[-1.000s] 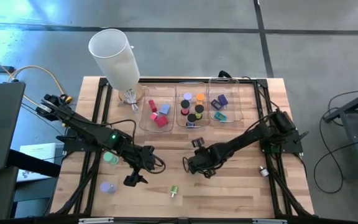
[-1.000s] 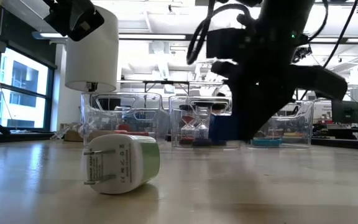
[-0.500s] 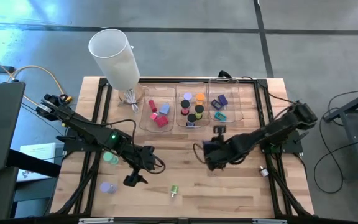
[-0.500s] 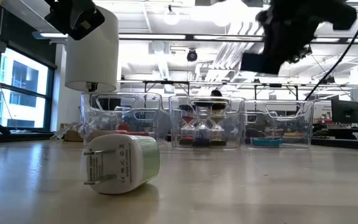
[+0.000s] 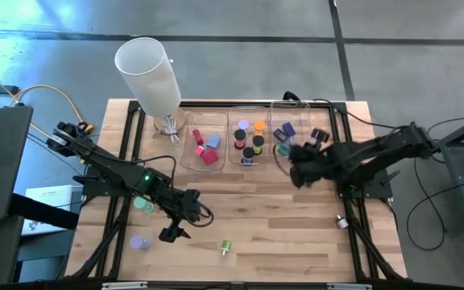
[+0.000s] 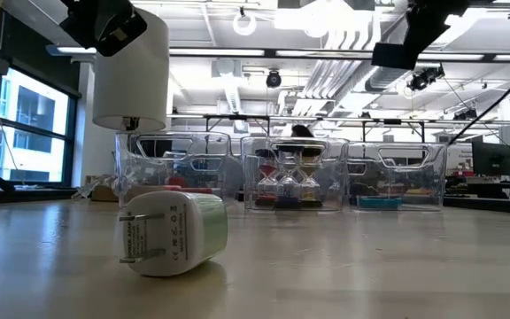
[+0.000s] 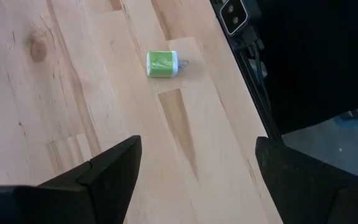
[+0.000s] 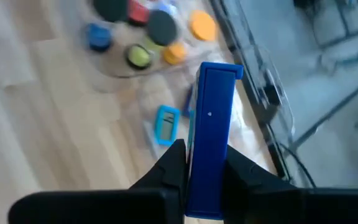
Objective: Pick & Place Office items
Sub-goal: Put the blue digital clock into the right transparent bin
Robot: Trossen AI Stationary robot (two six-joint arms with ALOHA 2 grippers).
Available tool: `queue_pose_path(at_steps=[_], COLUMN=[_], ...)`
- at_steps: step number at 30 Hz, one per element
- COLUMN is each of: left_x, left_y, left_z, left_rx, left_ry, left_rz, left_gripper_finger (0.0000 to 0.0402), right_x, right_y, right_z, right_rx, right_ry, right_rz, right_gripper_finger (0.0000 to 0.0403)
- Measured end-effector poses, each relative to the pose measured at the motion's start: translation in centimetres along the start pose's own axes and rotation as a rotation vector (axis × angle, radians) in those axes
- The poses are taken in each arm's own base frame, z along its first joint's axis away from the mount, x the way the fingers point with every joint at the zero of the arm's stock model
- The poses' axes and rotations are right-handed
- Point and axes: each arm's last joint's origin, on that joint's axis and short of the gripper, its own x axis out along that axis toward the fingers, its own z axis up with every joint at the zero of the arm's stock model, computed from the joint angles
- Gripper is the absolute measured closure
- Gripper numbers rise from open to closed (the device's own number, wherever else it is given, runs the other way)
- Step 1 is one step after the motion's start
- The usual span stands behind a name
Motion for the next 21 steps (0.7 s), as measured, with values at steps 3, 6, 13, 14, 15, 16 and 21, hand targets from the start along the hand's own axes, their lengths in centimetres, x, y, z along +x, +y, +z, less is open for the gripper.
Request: queue_pose_path(at_steps=[3, 6, 13, 14, 15, 16, 21], left_x=[0.0, 0.0, 0.0, 0.0, 0.0, 0.0, 0.0], left_y=[0.0, 0.0, 0.0, 0.0, 0.0, 0.0, 0.0], left_z=[0.0, 0.0, 0.0, 0.0, 0.0, 0.0, 0.0], left_rx=[0.0, 0.0, -0.001, -0.001, 0.0, 0.003, 0.004], left_ry=[0.0, -0.001, 0.0, -0.001, -0.001, -0.002, -0.003], left_rz=[0.0, 0.0, 0.0, 0.0, 0.0, 0.0, 0.0], left_gripper_finger=[0.0094, 0.0094, 0.0094, 0.0094, 0.0093, 0.0094, 0.0093], right_x=[0.8, 2.0, 5.7, 6.4, 7.1, 7.7, 11.4], right_y=[-2.1, -3.9, -7.6, -8.0, -8.3, -8.8, -9.9], right_z=[0.3, 0.7, 2.0, 2.1, 2.2, 2.2, 1.5], right_rx=[0.064, 0.125, 0.214, 0.23, 0.25, 0.27, 0.339], right_ry=[0.05, 0.104, 0.167, 0.171, 0.167, 0.168, 0.186], right_rz=[0.015, 0.035, 0.12, 0.146, 0.178, 0.212, 0.296], right_gripper_finger=[0.0355, 0.0356, 0.0356, 0.0357, 0.0357, 0.0357, 0.0355])
